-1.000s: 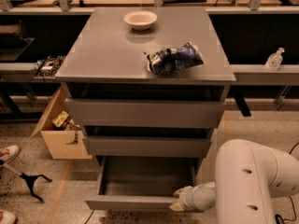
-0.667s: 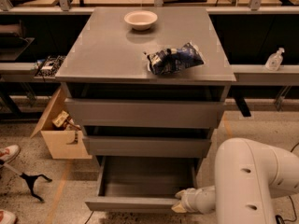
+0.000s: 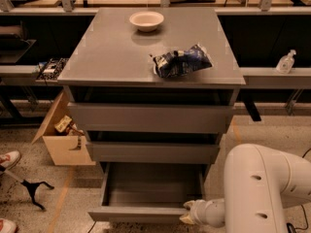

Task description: Open bottom drawer

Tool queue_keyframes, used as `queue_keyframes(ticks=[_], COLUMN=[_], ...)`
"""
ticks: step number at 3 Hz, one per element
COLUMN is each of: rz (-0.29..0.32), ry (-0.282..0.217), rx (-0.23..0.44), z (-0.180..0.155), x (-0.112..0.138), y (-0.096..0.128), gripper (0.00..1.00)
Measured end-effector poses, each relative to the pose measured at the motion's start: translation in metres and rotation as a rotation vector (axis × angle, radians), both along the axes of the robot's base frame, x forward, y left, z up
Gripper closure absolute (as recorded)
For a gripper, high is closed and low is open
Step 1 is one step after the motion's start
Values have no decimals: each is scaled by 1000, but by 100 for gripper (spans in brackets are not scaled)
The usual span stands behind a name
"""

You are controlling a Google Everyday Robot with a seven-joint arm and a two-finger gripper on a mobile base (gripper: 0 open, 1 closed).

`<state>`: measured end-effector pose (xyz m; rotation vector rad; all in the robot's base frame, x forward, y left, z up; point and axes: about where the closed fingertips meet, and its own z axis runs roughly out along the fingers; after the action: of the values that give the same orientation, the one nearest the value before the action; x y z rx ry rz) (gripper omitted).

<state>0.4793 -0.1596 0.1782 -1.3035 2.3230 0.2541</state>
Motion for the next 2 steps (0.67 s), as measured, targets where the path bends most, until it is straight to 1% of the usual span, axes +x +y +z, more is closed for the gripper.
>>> queue_keyframes(ticks=[1,2], rz=[0,1], ry=[0,1], rx=[0,1], z=[0,-1], x=[0,0], y=[0,1], gripper=[100,84])
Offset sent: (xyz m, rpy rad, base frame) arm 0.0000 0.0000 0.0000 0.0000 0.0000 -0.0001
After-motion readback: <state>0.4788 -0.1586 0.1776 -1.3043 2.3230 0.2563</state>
